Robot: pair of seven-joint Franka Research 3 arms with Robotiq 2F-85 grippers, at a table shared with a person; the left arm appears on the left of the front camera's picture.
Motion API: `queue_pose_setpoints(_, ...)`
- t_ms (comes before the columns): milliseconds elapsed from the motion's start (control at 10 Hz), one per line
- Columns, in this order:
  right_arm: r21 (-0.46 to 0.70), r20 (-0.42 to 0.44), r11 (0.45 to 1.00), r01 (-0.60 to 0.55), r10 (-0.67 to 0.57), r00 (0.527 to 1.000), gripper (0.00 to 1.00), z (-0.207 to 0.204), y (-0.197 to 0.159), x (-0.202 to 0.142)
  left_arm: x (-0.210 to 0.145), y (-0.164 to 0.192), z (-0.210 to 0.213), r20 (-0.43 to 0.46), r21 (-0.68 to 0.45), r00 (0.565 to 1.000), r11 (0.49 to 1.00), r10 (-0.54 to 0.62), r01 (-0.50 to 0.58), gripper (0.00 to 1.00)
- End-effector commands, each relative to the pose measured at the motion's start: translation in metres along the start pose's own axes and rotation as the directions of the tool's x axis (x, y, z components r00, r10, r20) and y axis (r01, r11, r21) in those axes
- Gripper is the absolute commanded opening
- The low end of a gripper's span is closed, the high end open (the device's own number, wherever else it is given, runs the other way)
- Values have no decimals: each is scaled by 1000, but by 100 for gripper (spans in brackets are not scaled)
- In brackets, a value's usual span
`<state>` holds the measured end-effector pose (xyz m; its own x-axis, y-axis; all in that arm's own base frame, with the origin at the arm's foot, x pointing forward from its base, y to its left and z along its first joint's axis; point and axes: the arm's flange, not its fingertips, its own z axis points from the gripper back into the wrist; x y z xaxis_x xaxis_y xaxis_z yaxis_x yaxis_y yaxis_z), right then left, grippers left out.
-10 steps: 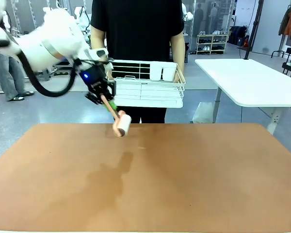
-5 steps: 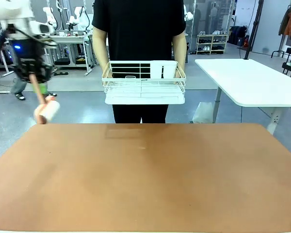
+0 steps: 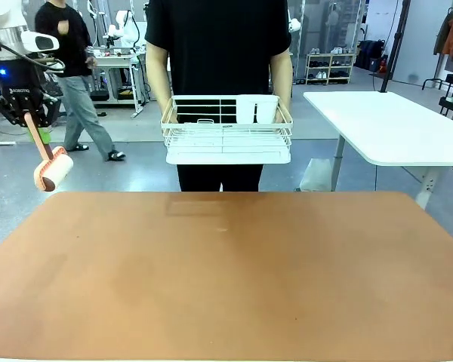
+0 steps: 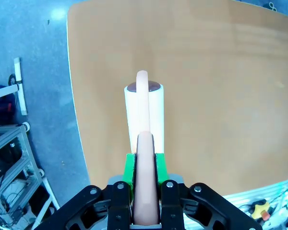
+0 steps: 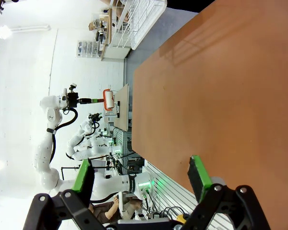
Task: Clean the table.
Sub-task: Clean the table with the Lint Roller when the human lifts the Dish drying rack, then place the Lint Roller down when the Dish drying rack is positioned in the middle of the table.
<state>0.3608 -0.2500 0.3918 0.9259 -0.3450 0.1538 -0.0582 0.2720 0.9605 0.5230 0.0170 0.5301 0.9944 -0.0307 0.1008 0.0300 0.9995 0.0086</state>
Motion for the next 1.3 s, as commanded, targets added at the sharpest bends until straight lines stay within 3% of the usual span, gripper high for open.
queue_pose_setpoints(0, 9, 1, 1000, -7, 7, 1000, 100, -1, 3, -1, -1, 1, 3, -6, 28, 1000, 1000, 9, -9, 21)
queue_pose_setpoints(1200, 9, 1, 1000, -7, 7, 1000, 100, -1, 3, -1, -1, 1, 3, -6, 28, 1000, 1000, 9, -9, 21)
